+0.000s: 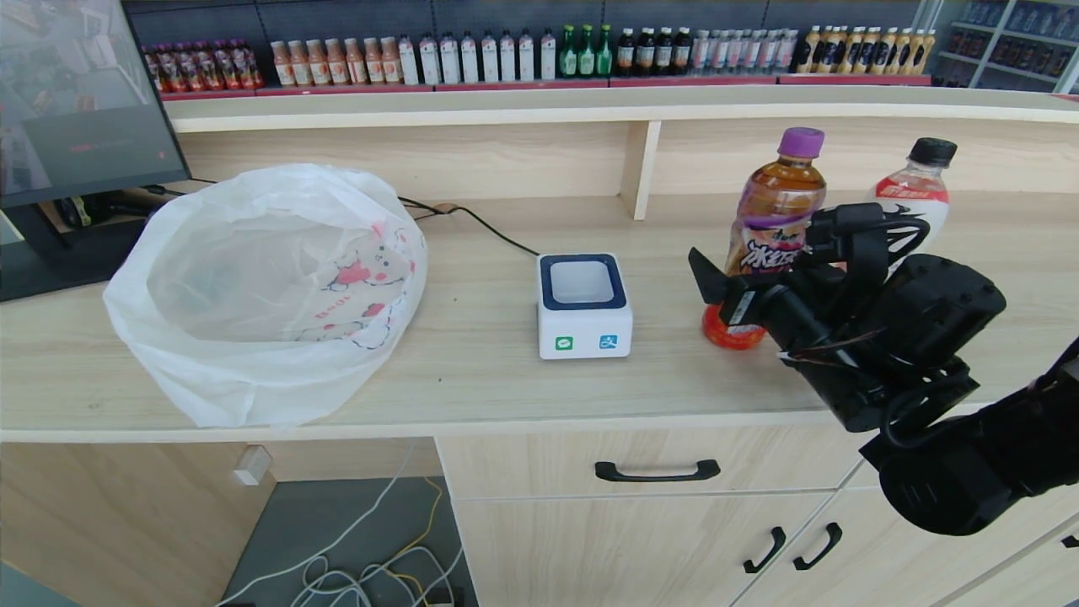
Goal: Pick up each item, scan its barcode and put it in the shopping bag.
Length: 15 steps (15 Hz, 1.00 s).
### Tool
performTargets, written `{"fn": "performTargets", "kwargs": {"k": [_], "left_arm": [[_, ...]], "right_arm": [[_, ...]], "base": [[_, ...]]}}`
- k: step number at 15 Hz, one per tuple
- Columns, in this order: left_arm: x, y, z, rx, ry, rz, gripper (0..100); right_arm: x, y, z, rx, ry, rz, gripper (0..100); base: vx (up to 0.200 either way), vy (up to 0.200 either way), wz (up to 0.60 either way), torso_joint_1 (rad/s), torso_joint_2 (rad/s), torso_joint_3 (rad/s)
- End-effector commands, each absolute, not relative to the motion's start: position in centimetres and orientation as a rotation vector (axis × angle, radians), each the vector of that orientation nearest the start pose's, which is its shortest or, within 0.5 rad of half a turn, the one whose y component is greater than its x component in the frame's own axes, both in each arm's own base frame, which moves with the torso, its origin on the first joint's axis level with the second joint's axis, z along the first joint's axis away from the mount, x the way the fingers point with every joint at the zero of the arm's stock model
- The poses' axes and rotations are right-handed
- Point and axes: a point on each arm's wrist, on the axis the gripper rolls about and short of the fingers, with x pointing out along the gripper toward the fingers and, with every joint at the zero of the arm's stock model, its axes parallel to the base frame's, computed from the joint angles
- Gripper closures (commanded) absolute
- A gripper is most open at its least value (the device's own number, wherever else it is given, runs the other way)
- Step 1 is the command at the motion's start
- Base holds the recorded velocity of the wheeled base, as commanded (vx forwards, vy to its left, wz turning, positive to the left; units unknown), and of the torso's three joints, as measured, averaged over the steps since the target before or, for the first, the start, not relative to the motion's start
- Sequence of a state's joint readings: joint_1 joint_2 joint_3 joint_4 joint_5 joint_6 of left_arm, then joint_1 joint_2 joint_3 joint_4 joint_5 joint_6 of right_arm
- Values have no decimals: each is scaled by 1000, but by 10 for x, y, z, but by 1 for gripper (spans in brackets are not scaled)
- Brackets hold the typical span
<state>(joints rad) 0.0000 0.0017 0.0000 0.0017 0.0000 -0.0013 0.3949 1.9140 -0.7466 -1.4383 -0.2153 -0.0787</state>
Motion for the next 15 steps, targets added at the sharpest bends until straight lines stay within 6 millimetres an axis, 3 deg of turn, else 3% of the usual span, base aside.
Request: {"fn": "performTargets", "kwargs": {"k": [1,6,7,15], "left_arm": [[-23,0,75,-2,3,0,0],[-23,0,75,0,3,2,0],[-23,0,75,-2,3,0,0],[-23,0,75,-2,3,0,0]], "right_arm": [[313,125,179,5,-267,166,0],[312,125,183,10,-280,160,0],[310,125,184,10,-280,163,100],[306,124,191,20,-304,173,100]], "base": [[0,0,0,0,0,0],[0,0,0,0,0,0],[0,0,0,0,0,0],[0,0,0,0,0,0]]}}
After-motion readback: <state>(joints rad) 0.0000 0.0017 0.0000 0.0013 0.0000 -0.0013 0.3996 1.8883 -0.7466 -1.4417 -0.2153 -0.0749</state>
